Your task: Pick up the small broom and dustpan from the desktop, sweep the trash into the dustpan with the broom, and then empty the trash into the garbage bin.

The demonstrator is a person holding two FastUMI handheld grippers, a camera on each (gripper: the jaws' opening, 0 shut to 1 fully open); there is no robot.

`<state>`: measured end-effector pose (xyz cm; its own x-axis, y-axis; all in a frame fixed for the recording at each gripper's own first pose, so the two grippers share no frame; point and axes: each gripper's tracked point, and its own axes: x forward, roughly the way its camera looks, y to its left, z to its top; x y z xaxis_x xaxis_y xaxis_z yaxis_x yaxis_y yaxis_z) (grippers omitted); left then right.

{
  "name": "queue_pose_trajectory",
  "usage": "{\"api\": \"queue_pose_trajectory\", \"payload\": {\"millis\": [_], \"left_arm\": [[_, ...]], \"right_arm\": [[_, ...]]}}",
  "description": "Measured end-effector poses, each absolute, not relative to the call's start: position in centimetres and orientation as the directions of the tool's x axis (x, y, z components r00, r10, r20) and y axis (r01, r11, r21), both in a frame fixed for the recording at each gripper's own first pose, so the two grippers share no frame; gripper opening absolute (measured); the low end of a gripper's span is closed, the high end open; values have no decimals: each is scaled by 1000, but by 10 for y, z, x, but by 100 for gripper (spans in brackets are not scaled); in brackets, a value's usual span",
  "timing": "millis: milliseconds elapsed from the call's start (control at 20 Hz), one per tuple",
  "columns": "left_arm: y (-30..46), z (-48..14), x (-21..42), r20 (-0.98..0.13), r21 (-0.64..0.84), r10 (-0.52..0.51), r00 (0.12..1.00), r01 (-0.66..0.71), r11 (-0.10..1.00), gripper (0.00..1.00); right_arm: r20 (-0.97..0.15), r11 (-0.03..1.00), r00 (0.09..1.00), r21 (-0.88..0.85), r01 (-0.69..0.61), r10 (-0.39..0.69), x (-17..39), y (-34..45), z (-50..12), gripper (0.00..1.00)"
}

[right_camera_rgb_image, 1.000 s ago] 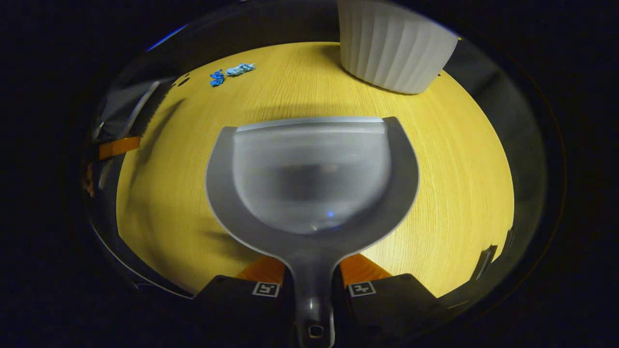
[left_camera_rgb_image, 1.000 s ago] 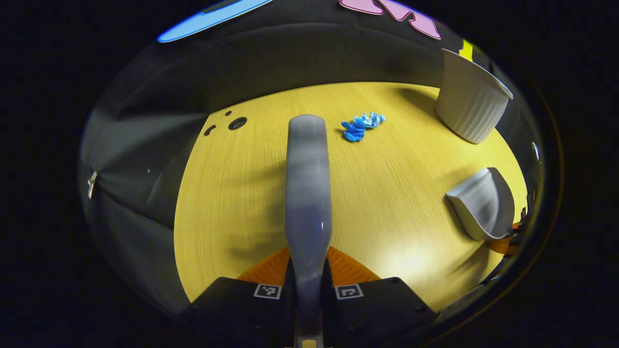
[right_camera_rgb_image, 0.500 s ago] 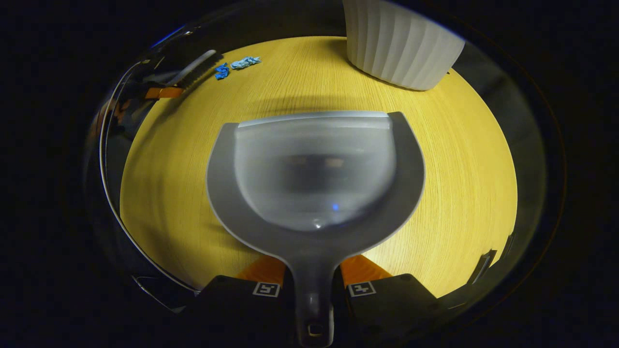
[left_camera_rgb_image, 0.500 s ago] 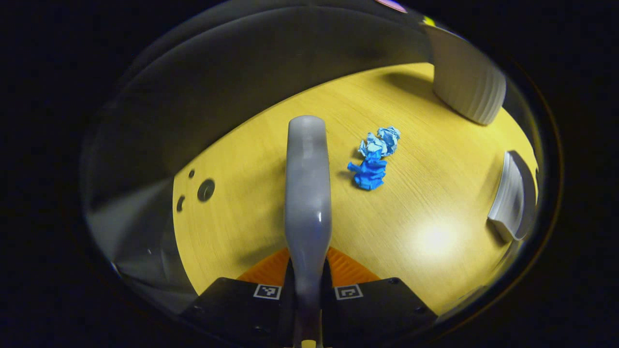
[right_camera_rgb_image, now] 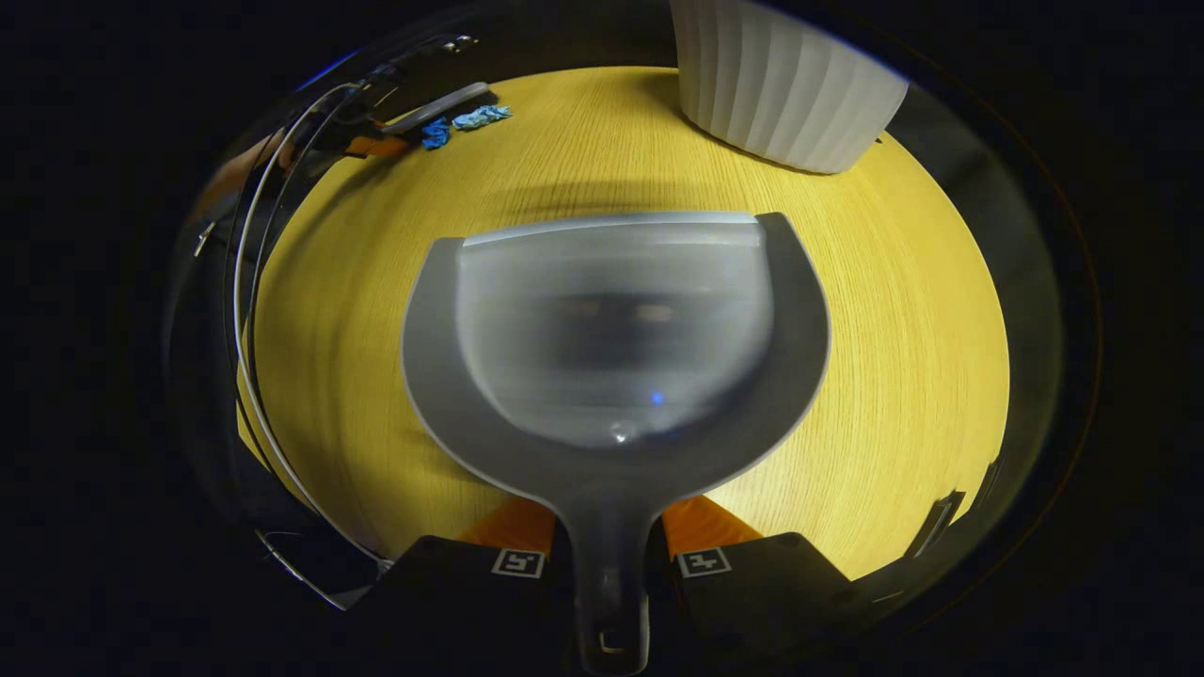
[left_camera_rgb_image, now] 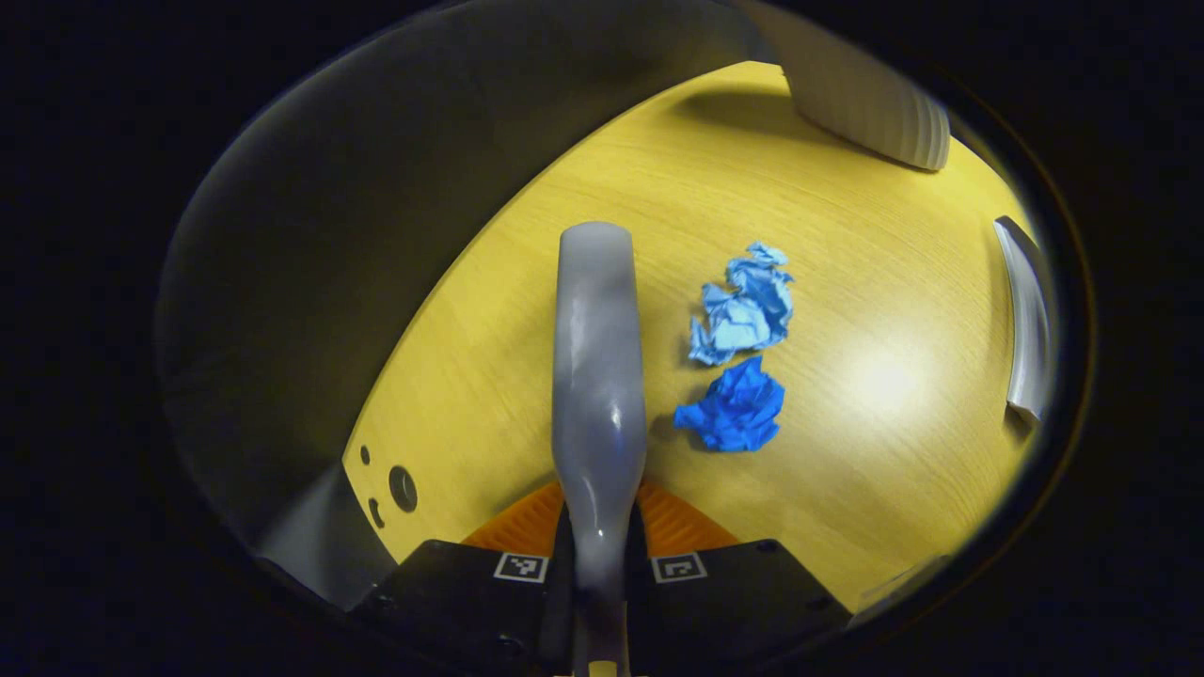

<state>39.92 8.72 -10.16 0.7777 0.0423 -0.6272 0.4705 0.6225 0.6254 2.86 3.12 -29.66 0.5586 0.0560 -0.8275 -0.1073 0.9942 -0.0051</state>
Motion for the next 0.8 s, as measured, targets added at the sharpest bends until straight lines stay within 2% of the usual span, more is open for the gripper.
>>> {"api": "queue_pose_trajectory", "payload": {"millis": [300, 350, 450, 600, 800], "left_arm": [[54, -109, 390, -668, 633, -18, 744, 581, 511, 26], [46, -112, 383, -675, 634, -28, 737, 600, 487, 30], [36, -119, 369, -692, 628, -41, 721, 629, 459, 24], [6, -137, 341, -715, 597, -74, 695, 662, 452, 27], [-37, -159, 300, -739, 586, -115, 664, 717, 378, 27]], "right_arm": [[-829, 991, 555, -8, -135, 69, 26, 29, -295, 36], [-829, 990, 555, -12, -141, 69, 25, 28, -295, 36], [-829, 988, 555, -15, -152, 73, 24, 28, -293, 36], [-829, 986, 553, -14, -167, 81, 24, 29, -292, 36], [-831, 983, 550, -14, -182, 90, 23, 29, -294, 36]]}}
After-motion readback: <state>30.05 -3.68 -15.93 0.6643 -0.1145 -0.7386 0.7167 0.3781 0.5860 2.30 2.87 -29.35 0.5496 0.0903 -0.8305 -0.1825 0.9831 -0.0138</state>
